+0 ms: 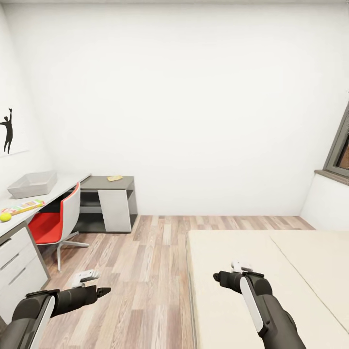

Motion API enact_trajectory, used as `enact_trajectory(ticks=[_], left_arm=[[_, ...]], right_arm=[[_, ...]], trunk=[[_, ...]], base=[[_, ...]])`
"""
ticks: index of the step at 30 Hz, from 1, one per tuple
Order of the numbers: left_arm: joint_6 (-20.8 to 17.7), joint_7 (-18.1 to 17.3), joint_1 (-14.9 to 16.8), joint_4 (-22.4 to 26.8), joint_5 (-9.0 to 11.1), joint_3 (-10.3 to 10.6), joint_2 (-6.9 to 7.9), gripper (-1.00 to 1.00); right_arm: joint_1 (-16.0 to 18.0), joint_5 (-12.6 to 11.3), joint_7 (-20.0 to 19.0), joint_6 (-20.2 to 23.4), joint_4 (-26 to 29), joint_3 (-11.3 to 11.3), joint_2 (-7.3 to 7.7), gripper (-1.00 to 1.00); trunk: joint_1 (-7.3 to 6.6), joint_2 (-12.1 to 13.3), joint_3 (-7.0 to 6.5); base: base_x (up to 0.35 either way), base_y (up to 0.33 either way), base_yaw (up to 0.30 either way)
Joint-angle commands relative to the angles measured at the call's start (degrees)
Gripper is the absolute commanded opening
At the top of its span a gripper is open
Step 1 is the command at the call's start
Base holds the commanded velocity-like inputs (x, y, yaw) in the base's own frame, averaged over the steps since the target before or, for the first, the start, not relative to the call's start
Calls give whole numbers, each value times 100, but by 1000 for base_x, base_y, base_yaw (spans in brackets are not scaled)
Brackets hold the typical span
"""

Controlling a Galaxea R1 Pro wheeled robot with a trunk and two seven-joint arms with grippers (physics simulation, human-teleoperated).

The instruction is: Put all the toys in the child's room - the three board games (two on the bed and one on the table), the two jigsaw puzzles on the table, and the tennis ball on the table - inside the toy box on the table in the child's room.

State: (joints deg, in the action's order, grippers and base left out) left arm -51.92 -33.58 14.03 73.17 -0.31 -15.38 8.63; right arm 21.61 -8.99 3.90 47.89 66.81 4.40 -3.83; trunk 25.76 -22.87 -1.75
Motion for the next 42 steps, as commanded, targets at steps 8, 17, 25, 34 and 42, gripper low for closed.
enact_trajectory(ticks=[8, 17, 25, 34, 42], left_arm=[[-42, -26, 3, 4, -4, -9, -2, 100], [-42, -30, 3, 4, -4, -9, -2, 100], [-40, -27, 3, 4, -4, -9, -2, 100], [-41, -27, 3, 4, -4, -9, -2, 100], [-40, -33, 3, 4, -4, -9, -2, 100]], right_arm=[[2, -59, 41, 19, 2, 8, -3, 100], [2, -59, 41, 17, 1, 8, -3, 100], [2, -59, 41, 18, -1, 8, -3, 100], [2, -59, 41, 17, -1, 8, -3, 100], [2, -59, 41, 19, -2, 8, -3, 100]], trunk=[[2, -5, 3], [2, -5, 3], [2, -5, 3], [2, -5, 3], [2, -5, 3]], base=[[0, -276, 0], [0, -283, 0], [0, -284, 0], [0, -284, 0], [0, -277, 0]])
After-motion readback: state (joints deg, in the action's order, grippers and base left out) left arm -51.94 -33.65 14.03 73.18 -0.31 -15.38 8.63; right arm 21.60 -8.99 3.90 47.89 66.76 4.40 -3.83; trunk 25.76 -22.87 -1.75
